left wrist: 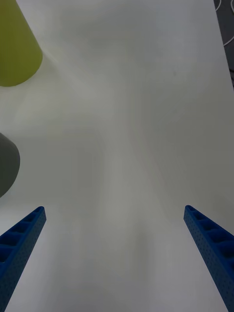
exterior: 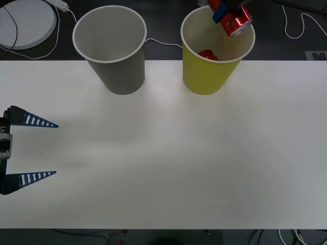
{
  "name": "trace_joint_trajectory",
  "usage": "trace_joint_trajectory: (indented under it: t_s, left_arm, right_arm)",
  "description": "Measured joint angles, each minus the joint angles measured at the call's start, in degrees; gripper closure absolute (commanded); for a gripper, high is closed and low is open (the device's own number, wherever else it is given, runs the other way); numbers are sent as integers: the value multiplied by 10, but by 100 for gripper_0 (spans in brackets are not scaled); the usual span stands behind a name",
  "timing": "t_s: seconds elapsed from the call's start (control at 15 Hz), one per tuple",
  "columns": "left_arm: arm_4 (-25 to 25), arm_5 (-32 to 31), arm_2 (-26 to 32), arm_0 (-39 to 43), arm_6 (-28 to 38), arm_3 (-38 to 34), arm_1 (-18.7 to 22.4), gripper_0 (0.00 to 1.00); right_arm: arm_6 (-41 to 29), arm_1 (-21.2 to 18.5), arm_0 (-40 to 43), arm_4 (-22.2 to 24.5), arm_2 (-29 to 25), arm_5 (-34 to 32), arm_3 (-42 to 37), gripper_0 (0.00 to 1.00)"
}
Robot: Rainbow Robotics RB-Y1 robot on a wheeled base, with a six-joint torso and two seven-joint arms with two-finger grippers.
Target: Put the can into the green bin and the plastic bottle into the gray bin
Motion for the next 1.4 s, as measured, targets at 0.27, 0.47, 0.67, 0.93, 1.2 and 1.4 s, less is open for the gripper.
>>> trace_joint_trajectory:
  t_s: [0.27, 0.47, 0.67, 0.93, 1.2, 1.4]
  left_arm:
    - [0, 0, 0, 0, 0, 0, 0, 0]
    - [0, 0, 0, 0, 0, 0, 0, 0]
    - [0, 0, 0, 0, 0, 0, 0, 0]
    - [0, 0, 0, 0, 0, 0, 0, 0]
    - [0, 0, 0, 0, 0, 0, 0, 0]
    - [0, 0, 0, 0, 0, 0, 0, 0]
  right_arm:
    - [19, -1, -2, 3, 0, 5, 0, 0]
    - [30, -8, -3, -3, -4, 9, 0, 0]
    - [41, -27, -4, -22, -14, -6, -11, 0]
    - [72, -71, -3, -76, -54, -48, -32, 0]
    - [80, -114, 43, -87, -119, -55, -120, 0]
    - [80, -151, 109, -108, -172, -56, -217, 0]
